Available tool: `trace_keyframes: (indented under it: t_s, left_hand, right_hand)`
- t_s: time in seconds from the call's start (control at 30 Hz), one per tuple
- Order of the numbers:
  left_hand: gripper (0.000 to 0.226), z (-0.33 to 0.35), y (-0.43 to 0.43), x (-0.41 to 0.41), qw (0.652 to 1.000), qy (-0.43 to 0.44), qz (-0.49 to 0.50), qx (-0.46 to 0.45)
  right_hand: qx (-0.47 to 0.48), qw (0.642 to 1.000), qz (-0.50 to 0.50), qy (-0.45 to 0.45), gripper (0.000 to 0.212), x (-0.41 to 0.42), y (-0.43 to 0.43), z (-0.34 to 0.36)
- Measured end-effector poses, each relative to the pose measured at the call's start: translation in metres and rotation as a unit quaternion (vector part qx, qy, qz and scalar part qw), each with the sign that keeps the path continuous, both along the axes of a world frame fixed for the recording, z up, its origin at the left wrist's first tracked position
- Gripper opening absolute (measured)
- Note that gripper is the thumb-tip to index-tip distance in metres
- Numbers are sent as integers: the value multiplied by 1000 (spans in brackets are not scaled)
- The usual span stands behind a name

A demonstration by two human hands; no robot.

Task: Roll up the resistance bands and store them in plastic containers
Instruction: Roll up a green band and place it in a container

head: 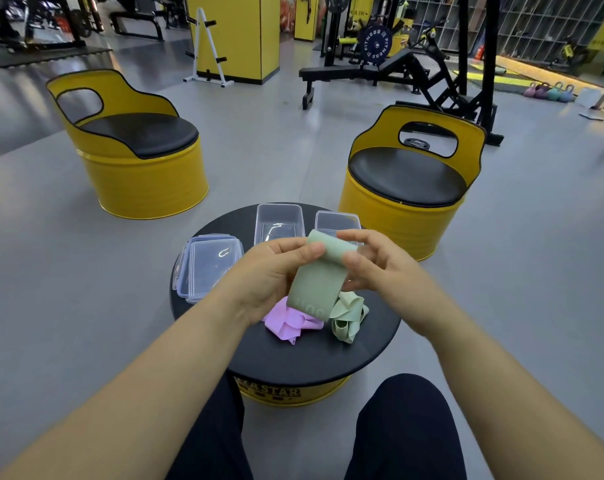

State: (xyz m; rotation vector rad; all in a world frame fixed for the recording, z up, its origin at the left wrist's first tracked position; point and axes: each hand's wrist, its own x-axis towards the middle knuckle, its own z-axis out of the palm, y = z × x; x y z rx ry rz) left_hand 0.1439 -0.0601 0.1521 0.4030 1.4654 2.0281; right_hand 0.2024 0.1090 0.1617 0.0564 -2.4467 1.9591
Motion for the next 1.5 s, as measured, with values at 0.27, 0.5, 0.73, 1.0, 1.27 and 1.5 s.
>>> trace_keyframes:
  t_s: [0.27,0.5,0.73,1.0,1.27,1.5]
  left_hand:
    - [24,-7,10,3,995,-7,74,59]
    - [29,-6,9,5,993,13,97,73]
    - [25,-4,10,9,985,108,132,17]
    - [32,-1,10,12,985,123,114,30]
    - [26,2,4,11,994,88,69,3]
    - [14,5,4,8,993,89,60,-42]
  right_hand:
    - [-59,989,-123,54,29,-2,-16,-12]
    - [-102,988,-111,40,23,-1,-14,-7]
    - [-131,988,-80,19,24,3,-7,0]
    - [-146,984,-97,26,41,4,-8,1]
    - [-90,990,-82,68,25,5,-5,0]
    - [-77,993,-51,72,33,7,-1,1]
